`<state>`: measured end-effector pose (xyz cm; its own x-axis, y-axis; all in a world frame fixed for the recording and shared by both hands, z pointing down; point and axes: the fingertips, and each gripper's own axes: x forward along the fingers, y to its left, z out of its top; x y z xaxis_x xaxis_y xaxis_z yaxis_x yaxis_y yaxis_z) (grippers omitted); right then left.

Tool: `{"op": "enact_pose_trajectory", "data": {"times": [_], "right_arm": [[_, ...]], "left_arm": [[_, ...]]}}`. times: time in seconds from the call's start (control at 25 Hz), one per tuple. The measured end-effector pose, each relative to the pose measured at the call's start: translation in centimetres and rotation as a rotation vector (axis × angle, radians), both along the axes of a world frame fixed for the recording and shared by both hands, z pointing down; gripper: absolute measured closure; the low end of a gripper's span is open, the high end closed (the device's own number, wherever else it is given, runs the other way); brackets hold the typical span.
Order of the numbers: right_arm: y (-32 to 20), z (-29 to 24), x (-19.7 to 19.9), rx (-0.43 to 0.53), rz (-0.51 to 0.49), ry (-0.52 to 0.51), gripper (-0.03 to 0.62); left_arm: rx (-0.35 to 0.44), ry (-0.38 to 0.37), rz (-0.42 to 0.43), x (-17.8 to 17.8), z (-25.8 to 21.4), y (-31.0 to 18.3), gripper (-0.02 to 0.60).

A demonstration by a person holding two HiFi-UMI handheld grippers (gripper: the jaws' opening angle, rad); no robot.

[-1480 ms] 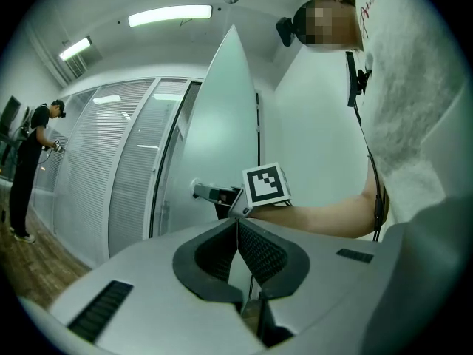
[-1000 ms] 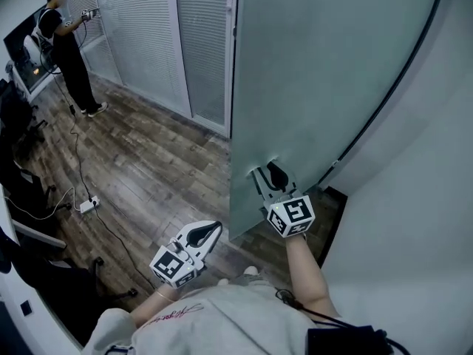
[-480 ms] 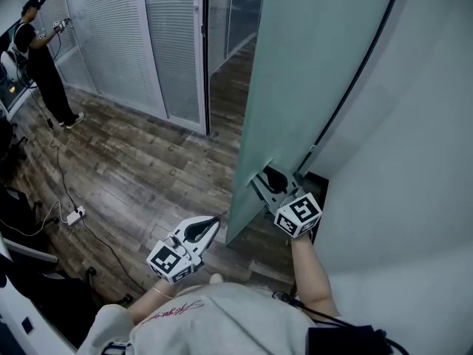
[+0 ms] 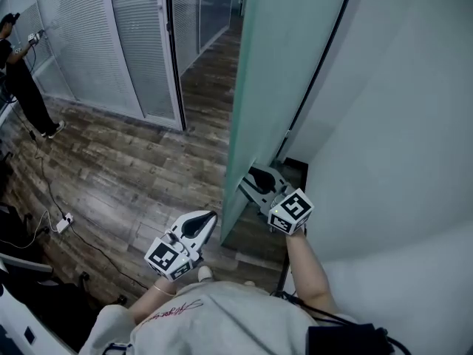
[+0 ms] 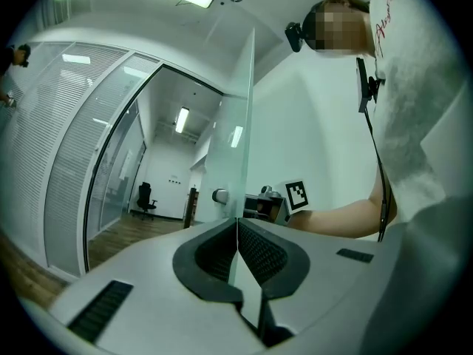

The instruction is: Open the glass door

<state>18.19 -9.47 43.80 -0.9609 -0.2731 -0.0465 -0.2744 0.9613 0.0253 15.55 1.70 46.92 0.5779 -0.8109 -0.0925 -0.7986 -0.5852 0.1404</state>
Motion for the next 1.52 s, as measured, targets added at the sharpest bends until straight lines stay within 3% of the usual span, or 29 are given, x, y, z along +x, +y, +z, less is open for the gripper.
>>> {"op": "enact_pose_trajectory", "data": {"times": [0.28,0.56,0.88,1.12,1.52], "right_arm": [[1.5,0.2,3.9,0.006,-0.055,-0.007,0.461],[2.1,-0.6,8.1,0.006,-0.093,-0.020,0.461],[3.0,-0.1,13.0,0.000,-0.122,-0.053,0.461],[3.5,0.3,16.2,0.007,-0.116,-0.068,0.461],[4.2,0.4,20.2,-0.007,-0.122,-0.096,0.461]], "left_arm": [[-0.047,0.002,0.083,3.8,1.8,1.3,0.563],[-0.041,0.013,0.151,7.7,0.1,0.3,0.563],[-0.057,0.009,0.249,11.9,1.5,0.7,0.563],[-0.055,0.006,0.280,13.5,2.0,0.9,0.563],[-0.063,0.008,0.264,13.3,2.3,0.9,0.563]]}}
